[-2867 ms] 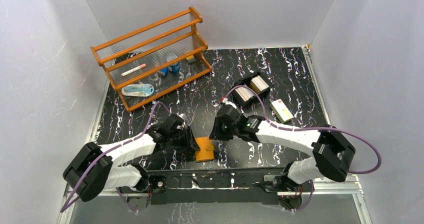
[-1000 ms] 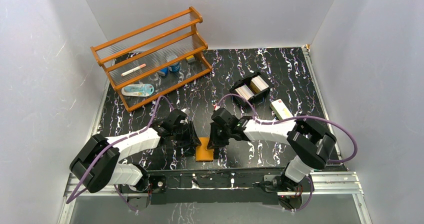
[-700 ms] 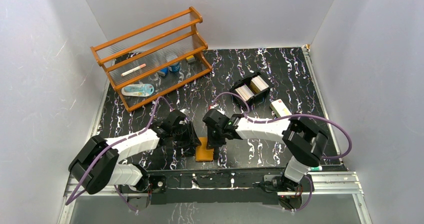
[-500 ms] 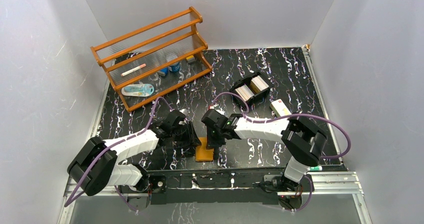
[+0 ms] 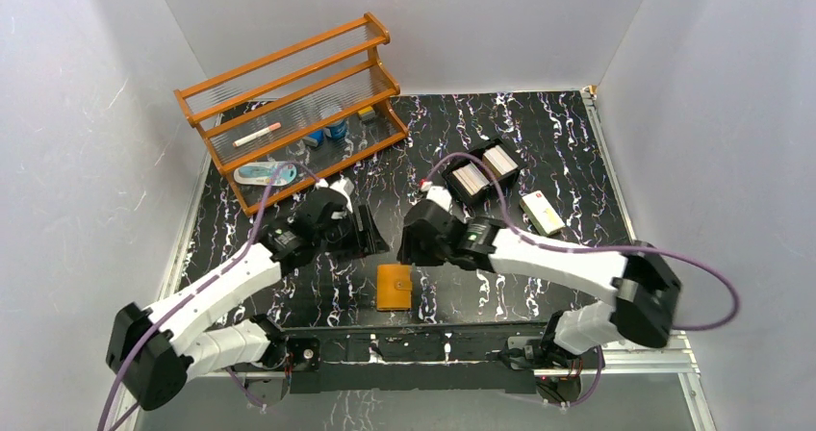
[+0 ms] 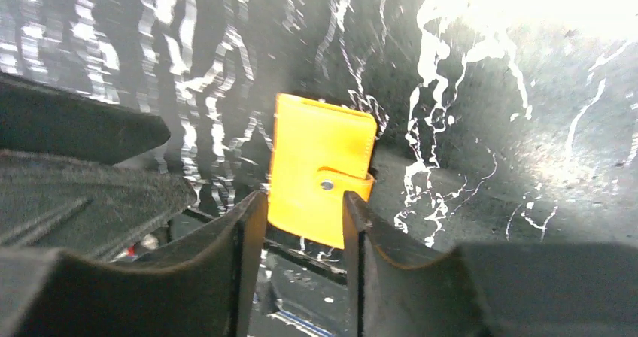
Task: Put the credit cards into the card holder
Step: Close the card holder at the center of the board, then reset both arms
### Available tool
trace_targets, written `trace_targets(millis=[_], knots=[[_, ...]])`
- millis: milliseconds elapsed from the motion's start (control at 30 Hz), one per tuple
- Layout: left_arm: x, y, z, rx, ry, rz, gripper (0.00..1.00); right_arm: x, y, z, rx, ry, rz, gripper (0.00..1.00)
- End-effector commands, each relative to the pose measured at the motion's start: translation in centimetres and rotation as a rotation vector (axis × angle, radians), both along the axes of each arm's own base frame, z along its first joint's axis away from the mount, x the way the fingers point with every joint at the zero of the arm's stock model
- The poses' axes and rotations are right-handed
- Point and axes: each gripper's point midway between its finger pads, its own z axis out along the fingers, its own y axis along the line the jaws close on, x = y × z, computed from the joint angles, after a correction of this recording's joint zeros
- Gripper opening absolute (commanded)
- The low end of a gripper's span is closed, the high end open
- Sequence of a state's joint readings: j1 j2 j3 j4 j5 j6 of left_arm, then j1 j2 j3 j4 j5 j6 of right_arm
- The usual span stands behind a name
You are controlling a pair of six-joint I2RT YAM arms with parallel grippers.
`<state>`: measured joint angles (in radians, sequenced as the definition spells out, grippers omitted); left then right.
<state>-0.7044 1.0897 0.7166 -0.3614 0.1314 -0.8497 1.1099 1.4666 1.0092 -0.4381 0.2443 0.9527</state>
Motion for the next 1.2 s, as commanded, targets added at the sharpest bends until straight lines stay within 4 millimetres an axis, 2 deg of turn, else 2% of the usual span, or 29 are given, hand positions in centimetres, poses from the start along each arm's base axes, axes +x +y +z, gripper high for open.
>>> trace_targets(millis=[0, 33, 67, 100, 167, 300, 433, 533, 667, 867, 1167], knots=[[0.4, 1.3, 6.2, 0.019, -0.130, -0.017, 0.68, 2.3, -1.4, 6.8, 0.144, -0.203, -0.090, 0.56], [0.5, 1.5, 7.5, 0.019, -0.155, -0.023, 0.90, 2.6, -1.9, 8.1, 0.166, -0.238, -0.102, 0.64], [0.5, 1.8, 8.7, 0.026, -0.175, -0.023, 0.97, 2.8, -2.3, 9.5, 0.185, -0.274, -0.106, 0.77], [0.7, 2.0, 9.9, 0.032, -0.199, -0.023, 0.98, 2.9, -3.0, 10.8, 0.195, -0.305, -0.112, 0.95], [1.0, 2.5, 12.9, 0.036, -0.256, -0.023, 0.98, 3.3, -4.7, 13.2, 0.189, -0.369, -0.138, 0.98], [0.8, 3.0, 16.7, 0.013, -0.348, -0.038, 0.98, 3.3, -7.9, 17.7, 0.199, -0.485, -0.154, 0.98], [0.3, 3.5, 19.7, -0.055, -0.438, -0.030, 0.98, 2.6, -9.6, 20.3, 0.263, -0.540, -0.151, 0.98], [0.1, 4.1, 20.6, -0.088, -0.495, -0.007, 0.98, 2.0, -10.4, 20.6, 0.295, -0.541, -0.157, 0.98], [-0.2, 5.2, 20.5, -0.092, -0.534, 0.031, 0.99, 1.9, -11.0, 20.8, 0.309, -0.540, -0.176, 0.99], [-0.4, 6.0, 20.0, -0.091, -0.551, 0.055, 0.99, 1.9, -10.6, 19.9, 0.311, -0.525, -0.175, 0.98], [-0.5, 6.3, 19.7, -0.089, -0.554, 0.065, 0.99, 2.2, -11.1, 19.9, 0.298, -0.526, -0.216, 0.98]])
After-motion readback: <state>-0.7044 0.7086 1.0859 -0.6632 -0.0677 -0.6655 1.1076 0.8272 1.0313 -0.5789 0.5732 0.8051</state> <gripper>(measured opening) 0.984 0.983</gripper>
